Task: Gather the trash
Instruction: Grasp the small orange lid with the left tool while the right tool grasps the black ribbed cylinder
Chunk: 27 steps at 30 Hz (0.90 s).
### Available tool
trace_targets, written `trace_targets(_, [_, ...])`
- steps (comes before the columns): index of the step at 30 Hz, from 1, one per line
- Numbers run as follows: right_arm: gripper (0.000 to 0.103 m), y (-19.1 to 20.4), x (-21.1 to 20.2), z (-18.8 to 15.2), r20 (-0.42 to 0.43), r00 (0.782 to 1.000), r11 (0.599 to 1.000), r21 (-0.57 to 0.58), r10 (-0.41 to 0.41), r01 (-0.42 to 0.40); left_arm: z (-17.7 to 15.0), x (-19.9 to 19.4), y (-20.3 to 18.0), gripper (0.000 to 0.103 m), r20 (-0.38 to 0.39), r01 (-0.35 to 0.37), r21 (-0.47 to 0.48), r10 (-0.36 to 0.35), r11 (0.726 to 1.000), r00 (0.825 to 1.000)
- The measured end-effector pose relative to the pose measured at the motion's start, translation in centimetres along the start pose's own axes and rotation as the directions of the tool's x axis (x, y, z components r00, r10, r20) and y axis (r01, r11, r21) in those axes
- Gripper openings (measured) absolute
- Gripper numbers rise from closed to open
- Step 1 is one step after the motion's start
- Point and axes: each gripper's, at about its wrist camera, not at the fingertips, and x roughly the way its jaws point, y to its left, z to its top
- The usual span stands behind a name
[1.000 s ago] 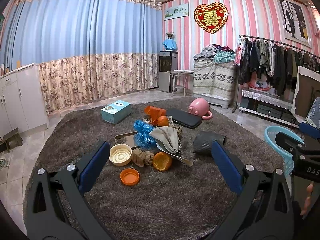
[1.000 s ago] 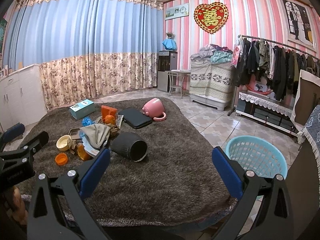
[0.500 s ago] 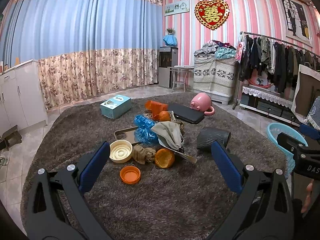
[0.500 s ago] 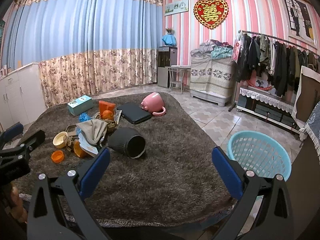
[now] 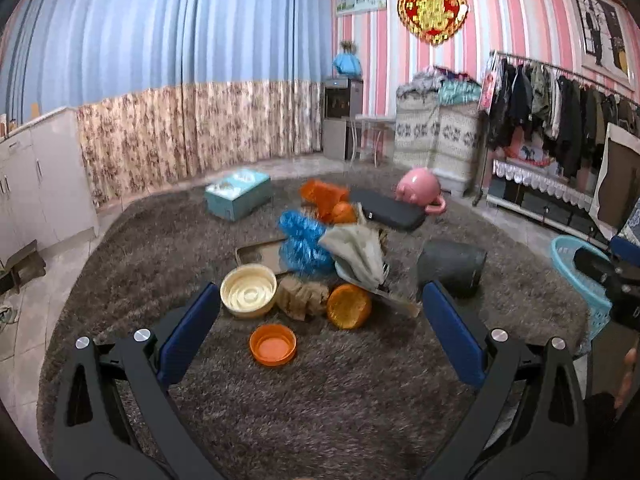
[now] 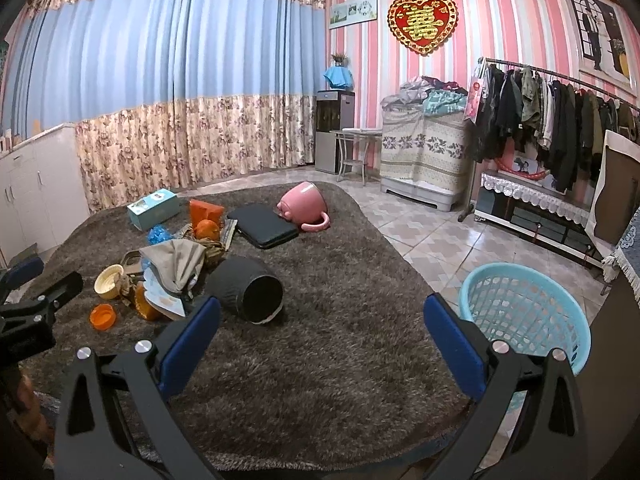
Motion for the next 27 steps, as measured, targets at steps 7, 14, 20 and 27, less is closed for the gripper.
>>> trace_targets(7, [0.099,-0.6,1.7,0.1,-0.005,1.000,0.999,0.030,-0.012,0.012,-1.4,2.6,2.3,0.098,-0.080,-0.039,0.016,0.040,0.999,0.996])
trace_targets(14, [0.099,-0.3,3.4,-0.1,-0.073,0.997,1.000,0.026,-0.009,0.011,-2.5,6.6,4.1,0.098,-0.170,-0.057,-0.051,0.048,0.997,0.984])
trace_targets(20, [0.099,0.4,4.1,-0.3,-0.084,0.993,0.996,-0.057,-0.077,0.072,-3.1,9.5,4.8,0.085,-0.265,-0.038,-0.090,0.013,0.995,0.964])
trace_targets(27, [0.099,1.0,5.8,0.4,-0.122,0.992,0.998,-0.058,0.000,-0.007,-3.3,10.4,4.1,0.041,-0.297,-0.002,-0.063,-0.017,0.998,0.955])
